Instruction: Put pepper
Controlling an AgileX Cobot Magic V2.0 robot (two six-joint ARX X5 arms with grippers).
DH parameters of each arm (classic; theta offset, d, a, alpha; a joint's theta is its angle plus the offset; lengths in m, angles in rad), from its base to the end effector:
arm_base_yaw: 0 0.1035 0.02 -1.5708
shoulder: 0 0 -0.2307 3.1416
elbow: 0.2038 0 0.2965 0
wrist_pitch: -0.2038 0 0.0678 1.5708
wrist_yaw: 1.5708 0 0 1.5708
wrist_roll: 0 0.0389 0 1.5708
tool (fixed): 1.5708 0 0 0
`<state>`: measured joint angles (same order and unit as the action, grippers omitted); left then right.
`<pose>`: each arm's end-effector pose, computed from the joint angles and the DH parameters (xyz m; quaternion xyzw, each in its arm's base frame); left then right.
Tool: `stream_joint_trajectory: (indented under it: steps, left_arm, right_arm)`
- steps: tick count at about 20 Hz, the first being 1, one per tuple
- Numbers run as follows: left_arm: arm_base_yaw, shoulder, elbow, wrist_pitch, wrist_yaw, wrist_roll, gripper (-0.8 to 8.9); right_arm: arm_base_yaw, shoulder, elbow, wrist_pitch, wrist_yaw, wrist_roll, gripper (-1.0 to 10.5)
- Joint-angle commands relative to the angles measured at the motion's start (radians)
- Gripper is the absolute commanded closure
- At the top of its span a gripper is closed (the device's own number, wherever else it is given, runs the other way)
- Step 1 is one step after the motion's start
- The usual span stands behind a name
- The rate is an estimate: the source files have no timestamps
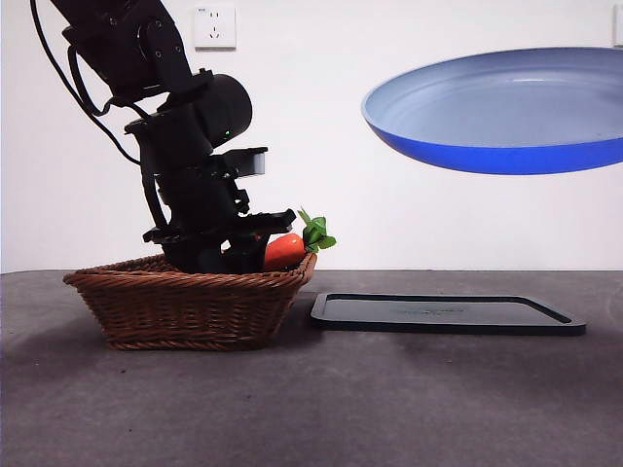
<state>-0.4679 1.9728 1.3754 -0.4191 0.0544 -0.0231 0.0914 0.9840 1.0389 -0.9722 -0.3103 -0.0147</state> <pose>0.3920 -0.2004 0.1114 0.0901 0.4789 -0.2200 0.8451 0.2405 0.0340 0.2882 0.0419 0.4388 0.1821 0.8790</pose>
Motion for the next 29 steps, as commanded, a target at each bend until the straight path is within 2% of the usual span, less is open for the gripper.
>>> stream_joint_trajectory:
  steps: [1,5,10,18,20,22,24,26,29]
  left_arm:
    - [-0.008,0.023,0.02,-0.006,-0.001,-0.011,7.03]
    - [-0.008,0.023,0.02,-0.008,-0.002,-0.011,7.56]
    - [-0.008,-0.01,0.02,-0.012,-0.002,-0.011,7.56]
    - [-0.013,-0.243,0.02,-0.074,0.006,-0.011,7.55]
    - [-0.038,-0.321,0.02,-0.08,0.013,-0.011,7.55]
    - [-0.075,-0.388,0.02,-0.072,0.064,-0.011,7.55]
    - [-0.127,-0.431,0.02,-0.055,0.119,-0.015,7.55]
    - [-0.188,-0.436,0.02,-0.047,0.167,-0.027,7.55]
    - [-0.281,-0.406,0.02,-0.031,0.175,-0.026,7.55]
  right_arm:
    - [0.0,0.002,0.019,0.012,-0.005,0.006,9.4]
    - [0.0,0.001,0.019,0.014,-0.005,0.006,9.4]
    - [0.0,0.001,0.019,0.014,-0.005,0.006,9.4]
    - [0.0,0.04,0.019,0.04,-0.005,0.029,9.4]
    - [0.001,0.085,0.019,0.076,-0.005,0.049,9.4]
    - [0.003,0.149,0.019,0.119,-0.013,0.072,9.4]
    - [0.003,0.231,0.019,0.174,-0.082,0.107,9.4]
    - [0.006,0.301,0.019,0.219,-0.111,0.137,9.4]
    - [0.044,0.36,0.019,0.269,-0.111,0.168,9.4]
